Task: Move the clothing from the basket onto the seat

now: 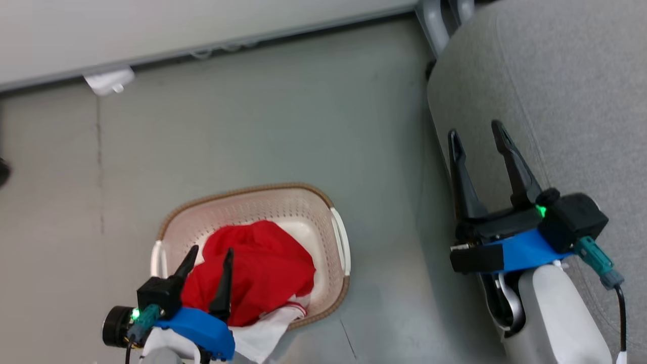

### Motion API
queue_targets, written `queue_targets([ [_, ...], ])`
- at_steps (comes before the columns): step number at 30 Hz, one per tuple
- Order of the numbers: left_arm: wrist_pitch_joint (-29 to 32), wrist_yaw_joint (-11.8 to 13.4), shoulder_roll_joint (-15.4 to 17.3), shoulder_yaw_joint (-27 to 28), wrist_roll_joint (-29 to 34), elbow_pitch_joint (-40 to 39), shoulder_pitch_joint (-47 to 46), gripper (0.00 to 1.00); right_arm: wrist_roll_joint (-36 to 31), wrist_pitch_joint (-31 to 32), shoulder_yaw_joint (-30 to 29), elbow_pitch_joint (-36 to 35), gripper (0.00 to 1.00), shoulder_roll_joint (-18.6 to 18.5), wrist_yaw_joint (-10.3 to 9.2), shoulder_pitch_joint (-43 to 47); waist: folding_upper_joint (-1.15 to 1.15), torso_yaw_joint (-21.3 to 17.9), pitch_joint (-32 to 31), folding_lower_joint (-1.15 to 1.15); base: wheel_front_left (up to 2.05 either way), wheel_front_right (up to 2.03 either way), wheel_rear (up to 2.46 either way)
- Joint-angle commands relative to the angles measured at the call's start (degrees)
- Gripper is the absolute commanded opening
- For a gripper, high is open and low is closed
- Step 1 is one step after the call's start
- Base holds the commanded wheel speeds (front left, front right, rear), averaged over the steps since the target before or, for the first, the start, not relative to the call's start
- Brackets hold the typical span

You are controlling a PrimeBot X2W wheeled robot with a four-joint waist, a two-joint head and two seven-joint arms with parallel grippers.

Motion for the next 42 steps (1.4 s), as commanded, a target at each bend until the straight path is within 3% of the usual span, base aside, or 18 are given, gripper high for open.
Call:
queue_targets([
  [1, -0.19, -0.23, 0.75, 0.08, 0.03, 1.21, -1.57, 1.0, 0.64, -0.23, 0.5, -0.37, 1.0, -0.14, -0.02, -1.53, 0.0, -3.04, 6.03, -0.01, 0.0, 0.0, 0.0],
  [9, 2.46, -0.98, 1.56, -0.45, -0.56, 14.41, -10.59, 1.0, 2.64, -0.69, 3.86, -1.46, 1.0, -0.13, -0.03, -5.74, 0.0, -5.62, 15.11, -0.01, 0.0, 0.0, 0.0],
  [19, 10.2, -1.62, 3.16, -0.77, -2.55, 25.54, -18.49, 1.0, 4.95, -0.68, 5.54, -2.63, 1.0, -0.12, -0.03, -7.06, 0.0, -7.49, 20.27, -0.01, 0.0, 0.0, 0.0],
  [28, 16.22, -1.29, 4.62, -0.24, -4.24, 30.97, -22.3, 1.0, 7.96, -0.69, 7.61, -4.01, 1.0, -0.12, -0.02, -7.72, 0.0, -10.4, 23.61, -0.01, 0.0, 0.0, 0.0],
  [36, 17.75, -1.28, 5.38, -0.46, -4.97, 32.53, -23.78, 1.0, 9.05, -0.7, 7.9, -4.1, 1.0, -0.12, -0.03, -7.63, 0.0, -11.8, 24.8, -0.01, 0.0, 0.0, 0.0],
  [37, 17.81, -1.32, 5.47, -0.78, -4.7, 32.58, -24.05, 0.49, 9.05, -0.7, 7.95, -4.06, 1.0, -0.12, -0.03, -7.69, 0.0, -11.88, 24.86, -0.01, 0.0, 0.0, 0.0],
  [38, 17.5, -1.3, 5.55, -0.87, -4.63, 32.53, -24.3, 0.09, 9.11, -0.7, 7.96, -4.03, 1.0, -0.12, -0.02, -7.74, 0.0, -11.93, 24.88, -0.01, 0.0, 0.0, 0.0],
  [39, 17.6, -1.25, 5.41, -0.91, -4.8, 32.71, -24.37, 0.0, 9.21, -0.7, 7.97, -3.96, 1.0, -0.12, -0.03, -7.78, 0.0, -11.95, 24.86, -0.01, 0.0, 0.0, 0.0],
  [42, 17.67, -1.26, 5.08, -1.23, -4.98, 33.09, -24.39, 0.0, 9.33, -0.7, 7.95, -3.81, 1.0, -0.12, -0.02, -7.93, 0.0, -11.84, 24.69, -0.01, 0.0, 0.0, 0.0],
])
